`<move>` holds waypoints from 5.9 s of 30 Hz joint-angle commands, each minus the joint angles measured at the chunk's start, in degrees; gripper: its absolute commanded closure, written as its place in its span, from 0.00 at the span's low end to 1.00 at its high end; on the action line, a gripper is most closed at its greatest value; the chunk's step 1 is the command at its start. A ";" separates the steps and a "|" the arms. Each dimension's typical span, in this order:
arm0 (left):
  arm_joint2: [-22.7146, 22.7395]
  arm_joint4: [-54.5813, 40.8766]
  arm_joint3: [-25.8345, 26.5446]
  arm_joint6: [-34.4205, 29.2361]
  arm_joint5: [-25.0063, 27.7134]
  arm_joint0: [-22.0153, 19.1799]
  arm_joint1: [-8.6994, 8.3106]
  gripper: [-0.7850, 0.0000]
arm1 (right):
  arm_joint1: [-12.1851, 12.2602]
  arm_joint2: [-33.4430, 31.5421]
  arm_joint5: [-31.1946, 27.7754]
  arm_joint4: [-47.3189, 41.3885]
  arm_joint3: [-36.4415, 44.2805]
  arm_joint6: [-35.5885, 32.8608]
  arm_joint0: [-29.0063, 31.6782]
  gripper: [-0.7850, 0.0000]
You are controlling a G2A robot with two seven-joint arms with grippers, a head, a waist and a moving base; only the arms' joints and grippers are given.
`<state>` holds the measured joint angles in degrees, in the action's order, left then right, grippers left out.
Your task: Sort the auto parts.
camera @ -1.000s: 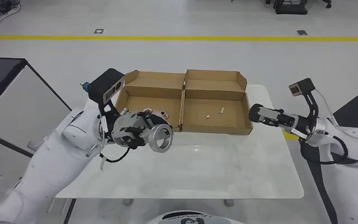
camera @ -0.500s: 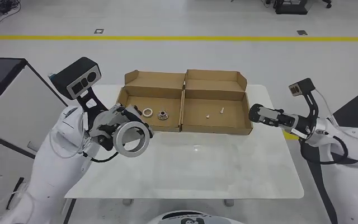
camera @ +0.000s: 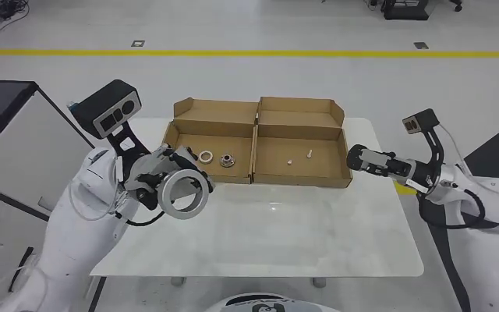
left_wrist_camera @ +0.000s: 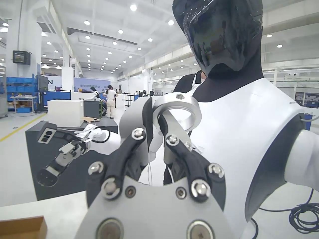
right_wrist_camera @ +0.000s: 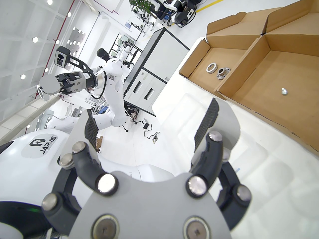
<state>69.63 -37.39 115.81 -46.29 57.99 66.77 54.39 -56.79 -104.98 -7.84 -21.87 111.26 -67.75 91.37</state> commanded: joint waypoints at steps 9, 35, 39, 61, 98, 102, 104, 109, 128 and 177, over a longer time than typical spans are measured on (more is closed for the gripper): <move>-1.14 -10.46 2.44 6.26 -0.46 1.36 1.00 1.00 | 0.00 0.00 0.00 0.00 0.00 0.00 0.00 0.00; 5.61 -7.64 0.08 -3.43 -7.19 3.85 1.66 1.00 | 0.00 0.00 0.00 0.00 0.00 0.00 0.00 0.00; 7.08 -4.49 0.13 -4.57 -8.26 4.30 1.59 1.00 | 0.00 0.00 0.00 0.00 0.00 0.00 0.00 0.00; 5.97 -16.14 2.48 3.64 -6.79 6.66 3.69 1.00 | 0.00 0.00 0.00 0.00 0.00 0.00 0.00 0.00; 8.63 -15.28 2.84 -1.01 -10.78 8.72 4.70 1.00 | 0.00 0.00 0.00 0.00 0.00 0.00 0.00 0.00; 8.63 -15.28 2.84 -1.01 -10.78 8.72 4.70 1.00 | 0.00 0.00 0.00 0.00 0.00 0.00 0.00 0.00; 8.63 -15.28 2.84 -1.01 -10.78 8.72 4.70 1.00 | 0.00 0.00 0.00 0.00 0.00 0.00 0.00 0.00; 8.63 -15.28 2.84 -1.01 -10.78 8.72 4.70 1.00 | 0.00 0.00 0.00 0.00 0.00 0.00 0.00 0.00; 6.93 6.02 1.85 6.46 -21.98 3.56 5.39 1.00 | 0.00 0.00 0.00 0.00 0.00 0.00 0.00 0.00; -11.60 67.72 -15.40 -0.43 -60.56 -16.80 8.01 1.00 | 0.00 0.00 0.00 0.00 0.00 0.00 0.00 0.00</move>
<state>58.02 30.37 100.41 -46.73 -2.61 49.96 62.40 -56.79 -104.98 -7.84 -21.87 111.26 -67.75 91.37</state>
